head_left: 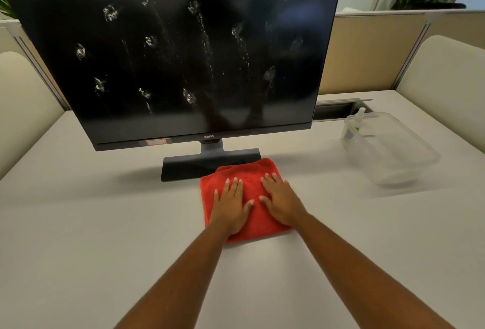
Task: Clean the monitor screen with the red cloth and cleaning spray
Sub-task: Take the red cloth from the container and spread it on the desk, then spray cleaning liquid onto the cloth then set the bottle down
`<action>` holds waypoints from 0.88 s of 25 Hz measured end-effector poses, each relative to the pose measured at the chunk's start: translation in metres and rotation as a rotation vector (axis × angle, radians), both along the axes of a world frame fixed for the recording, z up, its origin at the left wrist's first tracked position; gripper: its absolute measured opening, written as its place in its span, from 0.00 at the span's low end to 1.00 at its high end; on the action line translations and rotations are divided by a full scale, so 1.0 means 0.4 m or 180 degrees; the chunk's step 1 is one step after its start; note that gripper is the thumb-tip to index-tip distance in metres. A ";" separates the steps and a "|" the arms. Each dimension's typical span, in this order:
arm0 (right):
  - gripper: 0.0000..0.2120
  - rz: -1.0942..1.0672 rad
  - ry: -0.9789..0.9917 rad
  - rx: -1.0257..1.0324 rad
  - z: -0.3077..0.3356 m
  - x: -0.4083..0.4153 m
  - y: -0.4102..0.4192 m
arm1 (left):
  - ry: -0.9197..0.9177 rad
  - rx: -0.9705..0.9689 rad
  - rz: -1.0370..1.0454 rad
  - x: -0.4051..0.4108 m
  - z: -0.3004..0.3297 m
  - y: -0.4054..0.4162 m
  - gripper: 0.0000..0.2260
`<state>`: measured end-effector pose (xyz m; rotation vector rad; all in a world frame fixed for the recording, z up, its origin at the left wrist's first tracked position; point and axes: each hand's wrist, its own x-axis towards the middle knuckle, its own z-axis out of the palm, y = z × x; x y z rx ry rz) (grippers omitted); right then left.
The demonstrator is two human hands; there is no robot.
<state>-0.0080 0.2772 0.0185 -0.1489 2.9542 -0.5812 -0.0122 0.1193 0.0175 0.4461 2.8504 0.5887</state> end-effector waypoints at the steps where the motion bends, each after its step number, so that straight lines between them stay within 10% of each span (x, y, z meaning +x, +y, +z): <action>1: 0.27 0.0094 -0.0015 0.0203 -0.027 0.006 -0.004 | 0.0030 -0.0214 -0.0001 0.009 -0.026 0.006 0.27; 14: 0.28 0.0044 0.0251 -0.0071 -0.059 -0.002 0.027 | 0.0492 -0.0433 0.0118 0.009 -0.073 -0.002 0.28; 22: 0.12 -0.1560 0.2201 -0.1221 0.072 -0.062 0.232 | 0.0501 -0.0306 0.0240 -0.051 -0.042 0.055 0.28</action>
